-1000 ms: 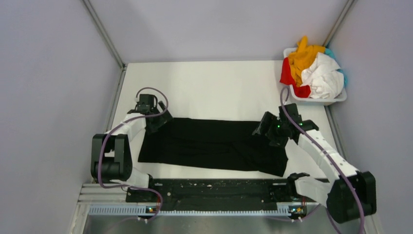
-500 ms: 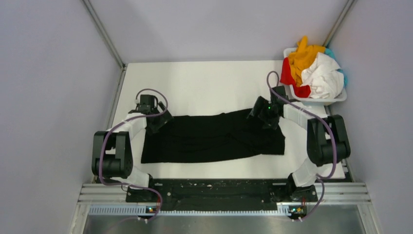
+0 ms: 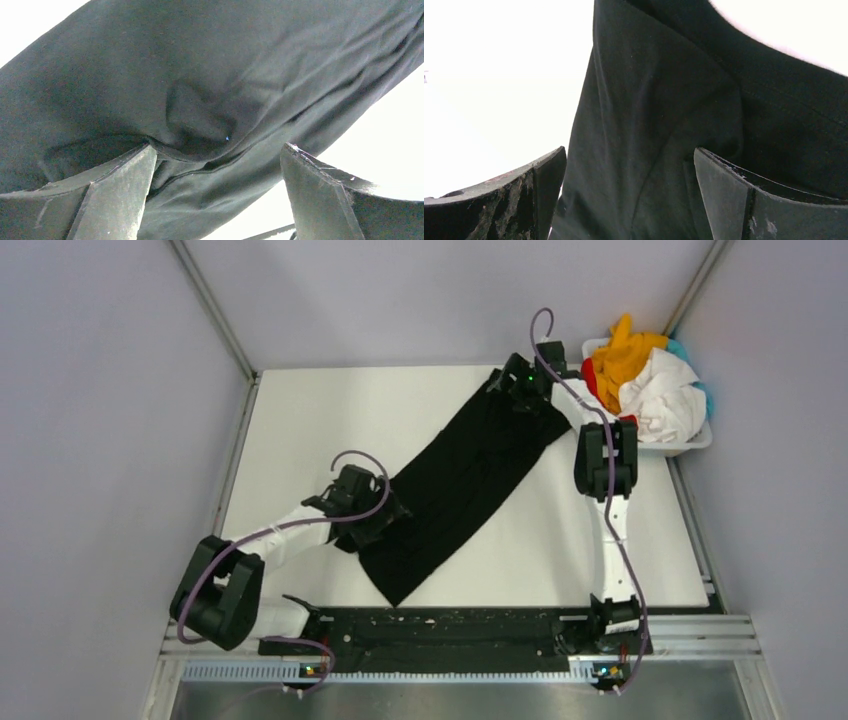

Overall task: Fold and stack the t-shirts
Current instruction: Rotate the tshirt 80 degrees

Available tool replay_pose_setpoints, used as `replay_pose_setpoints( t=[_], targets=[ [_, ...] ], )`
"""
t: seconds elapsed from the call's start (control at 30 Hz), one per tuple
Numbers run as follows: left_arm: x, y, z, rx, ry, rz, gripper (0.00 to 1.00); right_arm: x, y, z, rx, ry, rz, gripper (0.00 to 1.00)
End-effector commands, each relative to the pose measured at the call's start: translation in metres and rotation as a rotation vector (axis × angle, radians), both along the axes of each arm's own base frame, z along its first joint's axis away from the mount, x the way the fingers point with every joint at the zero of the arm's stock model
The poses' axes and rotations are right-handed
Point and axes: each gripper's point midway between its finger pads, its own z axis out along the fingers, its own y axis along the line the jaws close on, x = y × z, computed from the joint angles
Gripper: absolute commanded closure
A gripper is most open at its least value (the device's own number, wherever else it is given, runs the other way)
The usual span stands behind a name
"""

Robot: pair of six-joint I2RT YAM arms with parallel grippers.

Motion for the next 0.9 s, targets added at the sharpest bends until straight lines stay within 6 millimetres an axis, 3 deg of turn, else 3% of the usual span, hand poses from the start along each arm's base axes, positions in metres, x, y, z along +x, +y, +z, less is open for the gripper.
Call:
replay_pose_setpoints(
  t=[0.0,0.17,0.3,0.5,0.57,0.7,0.8,0.87],
  targets=[
    [-0.034,-0.041,-0.005,-0.066,0.096,-0.042,0.01,0.001,0.003,-0.077,0.004,0.143,0.016,0.01],
    [-0.048,-0.086,0.005,-0.113,0.064,-0.108,0.01,0.032,0.044,-0.085,0.12,0.087,0.022,0.01],
    [-0.061,-0.126,0.012,-0.158,0.036,-0.175,0.01,0.052,0.09,-0.073,0.224,-0.019,0.021,0.01],
    [-0.089,-0.174,0.022,-0.168,0.034,-0.308,0.01,0.079,0.112,-0.043,0.247,-0.186,-0.004,0.01],
    [-0.102,-0.176,0.031,-0.131,0.019,-0.342,0.01,0.088,0.11,-0.013,0.241,-0.255,0.002,0.01],
    [-0.102,-0.165,0.073,-0.055,-0.137,-0.356,0.01,0.094,0.1,0.092,0.163,-0.452,0.044,0.01],
    [-0.101,-0.152,0.102,-0.023,-0.242,-0.388,0.01,0.077,0.089,0.173,0.072,-0.572,0.086,0.01],
    [-0.096,-0.132,0.108,0.047,-0.286,-0.379,0.01,0.056,0.081,0.205,-0.021,-0.596,0.136,0.01]
  ],
)
